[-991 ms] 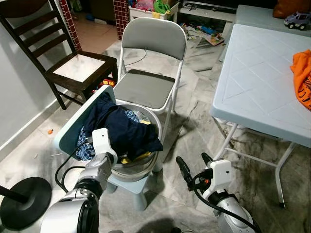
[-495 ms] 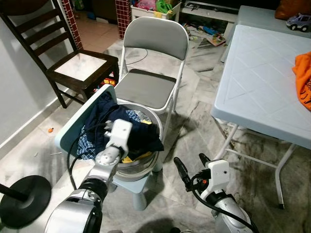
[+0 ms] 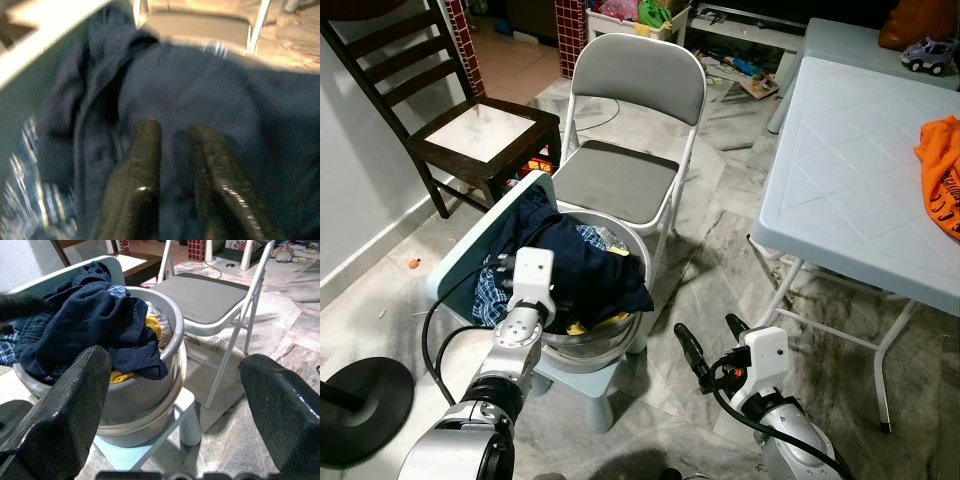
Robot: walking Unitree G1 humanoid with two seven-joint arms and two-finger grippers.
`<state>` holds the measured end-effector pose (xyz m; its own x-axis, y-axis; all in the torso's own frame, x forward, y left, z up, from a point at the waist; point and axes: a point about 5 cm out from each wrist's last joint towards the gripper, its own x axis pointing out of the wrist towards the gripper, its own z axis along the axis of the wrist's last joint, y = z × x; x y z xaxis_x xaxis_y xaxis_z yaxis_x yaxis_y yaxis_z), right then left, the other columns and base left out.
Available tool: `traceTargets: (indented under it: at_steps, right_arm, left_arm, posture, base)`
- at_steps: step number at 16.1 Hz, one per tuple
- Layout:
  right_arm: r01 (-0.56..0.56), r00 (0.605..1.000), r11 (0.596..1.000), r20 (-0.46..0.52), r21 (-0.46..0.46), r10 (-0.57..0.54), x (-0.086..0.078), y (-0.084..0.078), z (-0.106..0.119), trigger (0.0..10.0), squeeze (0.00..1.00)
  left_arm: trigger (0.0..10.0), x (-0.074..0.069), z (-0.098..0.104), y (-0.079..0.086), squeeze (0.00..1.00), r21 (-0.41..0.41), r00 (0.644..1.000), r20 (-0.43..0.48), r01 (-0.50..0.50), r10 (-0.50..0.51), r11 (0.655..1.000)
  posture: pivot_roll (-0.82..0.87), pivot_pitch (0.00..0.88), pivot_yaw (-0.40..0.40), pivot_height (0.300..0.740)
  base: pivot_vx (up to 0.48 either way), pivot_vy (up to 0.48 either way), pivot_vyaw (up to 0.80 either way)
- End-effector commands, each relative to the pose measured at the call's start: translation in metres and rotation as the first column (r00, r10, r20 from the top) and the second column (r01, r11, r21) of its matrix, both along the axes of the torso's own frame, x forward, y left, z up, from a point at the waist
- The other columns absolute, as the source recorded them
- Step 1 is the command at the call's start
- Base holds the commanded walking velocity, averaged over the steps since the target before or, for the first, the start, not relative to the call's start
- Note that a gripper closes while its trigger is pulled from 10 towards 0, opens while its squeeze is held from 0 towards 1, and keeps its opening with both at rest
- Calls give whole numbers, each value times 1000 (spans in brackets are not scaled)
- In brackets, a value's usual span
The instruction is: Hang hanger
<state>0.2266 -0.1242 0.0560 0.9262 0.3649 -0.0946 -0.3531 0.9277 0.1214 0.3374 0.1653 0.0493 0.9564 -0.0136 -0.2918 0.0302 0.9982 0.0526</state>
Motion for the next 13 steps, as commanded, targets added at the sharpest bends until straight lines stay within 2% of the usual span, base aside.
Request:
traceTargets:
  at_steps: [1,4,6,8,10,11,13]
  right_arm:
    - [-12,1000,1000,-4,-3,12,0,0,0,10000,0]
    - [-18,1000,1000,-2,0,18,1,2,1,10000,0]
    - [-18,1000,1000,-5,-3,18,-1,2,0,10000,0]
    - [-17,1000,1000,-7,-7,17,-2,1,-1,10000,0]
    - [-6,1000,1000,-6,-9,6,-3,-1,0,10000,0]
    - [-6,1000,1000,-6,-8,6,-3,-1,0,10000,0]
    - [-10,1000,1000,-10,-7,10,-4,1,-1,10000,0]
  left_arm:
    - [10000,-7,-13,-3,1000,-70,996,-87,-8,2,998]
    - [10000,-8,-15,-7,1000,-94,995,-103,-15,5,995]
    - [10000,-8,-16,-14,1000,-93,992,-117,39,-50,995]
    - [10000,-10,-16,-12,1000,-52,992,-90,80,-84,995]
    - [10000,-16,-13,-10,1000,76,985,16,169,-171,983]
    - [10000,-19,-15,-8,1000,89,984,17,173,-175,981]
    - [10000,-26,-26,1,1000,80,995,-48,96,-92,992]
  posture:
    - [162,117,-89,740]
    - [161,116,-84,740]
    - [159,115,-84,740]
    - [149,112,-78,740]
    - [145,112,-75,740]
    - [144,113,-76,740]
    - [152,117,-79,740]
  base:
    - [0,0,0]
    - [0,0,0]
    - [0,0,0]
    - [0,0,0]
    - [0,0,0]
    - [0,0,0]
    - [0,0,0]
